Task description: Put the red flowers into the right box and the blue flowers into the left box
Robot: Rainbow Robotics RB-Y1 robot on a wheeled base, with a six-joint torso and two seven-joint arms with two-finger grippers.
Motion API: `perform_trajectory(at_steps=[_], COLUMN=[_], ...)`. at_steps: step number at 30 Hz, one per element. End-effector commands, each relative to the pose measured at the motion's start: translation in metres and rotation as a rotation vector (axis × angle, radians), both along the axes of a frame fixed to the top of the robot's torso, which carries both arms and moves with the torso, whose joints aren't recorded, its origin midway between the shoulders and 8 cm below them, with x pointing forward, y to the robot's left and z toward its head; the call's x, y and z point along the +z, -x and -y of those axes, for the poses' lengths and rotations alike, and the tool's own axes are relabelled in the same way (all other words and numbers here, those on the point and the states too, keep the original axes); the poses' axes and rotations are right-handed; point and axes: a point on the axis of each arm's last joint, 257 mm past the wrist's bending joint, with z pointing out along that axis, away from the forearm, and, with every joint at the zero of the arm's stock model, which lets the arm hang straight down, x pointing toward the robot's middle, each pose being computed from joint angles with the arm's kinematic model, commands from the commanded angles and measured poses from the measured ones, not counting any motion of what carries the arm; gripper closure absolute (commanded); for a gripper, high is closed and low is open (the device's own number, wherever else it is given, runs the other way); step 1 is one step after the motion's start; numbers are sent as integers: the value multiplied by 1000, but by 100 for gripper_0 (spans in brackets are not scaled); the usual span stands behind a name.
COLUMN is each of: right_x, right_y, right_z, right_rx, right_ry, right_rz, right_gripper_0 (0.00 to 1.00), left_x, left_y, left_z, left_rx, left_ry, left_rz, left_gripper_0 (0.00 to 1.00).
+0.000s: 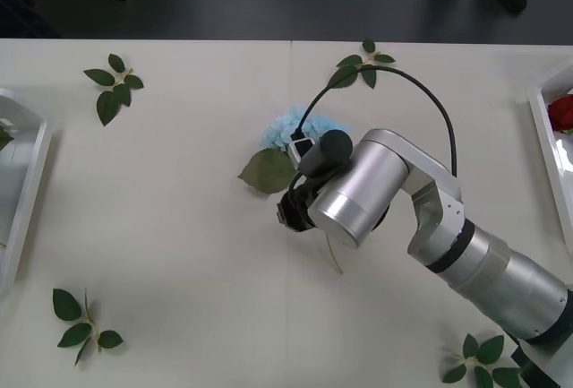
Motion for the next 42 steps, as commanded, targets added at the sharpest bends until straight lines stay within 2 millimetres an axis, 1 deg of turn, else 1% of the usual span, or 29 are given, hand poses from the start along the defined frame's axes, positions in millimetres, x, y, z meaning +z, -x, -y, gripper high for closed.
perform_trajectory(at_steps=[1, 4, 6, 7, 8, 9, 13, 15, 16, 17, 18, 19, 20, 22, 26, 30, 31, 33, 35, 36, 37, 40, 42], right_x=[13, 10, 6, 4, 3, 0, -6, -8, -8, -9, -9, -9, -9, -9, -7, -3, -3, 0, 3, 5, 7, 15, 25], right_y=[-18, -24, -28, -29, -30, -32, -34, -34, -34, -34, -35, -35, -34, -35, -36, -40, -40, -43, -46, -48, -50, -54, -55], right_z=[-15, -15, -16, -15, -16, -16, -17, -18, -19, -18, -18, -18, -18, -18, -21, -26, -27, -30, -32, -33, -33, -34, -35], right_rx=[-15, -19, -16, -16, -14, -13, -8, -5, -3, -1, 2, 3, 7, 10, 22, 32, 34, 40, 46, 48, 52, 63, 72], right_ry=[-32, -32, -27, -26, -27, -27, -29, -32, -32, -29, -28, -28, -27, -30, -37, -57, -60, -75, -82, -85, -89, -103, -115], right_rz=[43, 48, 51, 51, 52, 53, 57, 58, 59, 59, 61, 61, 61, 63, 74, 93, 95, 112, 129, 137, 150, 176, 194], right_gripper_0=[0, 0, 0, 0, 0, 0, 0, 0, 23, 49, 81, 94, 100, 100, 100, 100, 100, 100, 100, 100, 100, 100, 100], left_x=[13, 13, 13, 14, 14, 14, 15, 19, 21, 24, 28, 29, 32, 37, 54, 81, 84, 100, 114, 118, 125, 142, 149], left_y=[-8, -9, -9, -10, -10, -10, -9, -7, -6, -4, -1, 0, 4, 8, 15, 17, 18, 19, 20, 21, 23, 27, 32], left_z=[-9, -7, -5, -4, -2, -1, 8, 12, 14, 16, 20, 21, 25, 32, 53, 83, 87, 110, 129, 134, 146, 172, 187], left_rx=[49, 44, 42, 39, 37, 34, 21, 6, 0, -8, -16, -20, -29, -44, -86, -145, -153, -203, -251, -268, -302, -392, -470], left_ry=[17, 23, 33, 35, 42, 49, 87, 93, 93, 91, 93, 94, 96, 107, 160, 244, 259, 320, 374, 388, 415, 451, 425], left_rz=[16, 18, 21, 25, 27, 32, 51, 66, 70, 76, 84, 87, 94, 107, 155, 233, 242, 280, 308, 314, 323, 339, 347], left_gripper_0=[96, 79, 39, 29, 12, 0, 0, 0, 0, 0, 0, 0, 0, 0, 0, 0, 0, 0, 0, 0, 0, 0, 0])
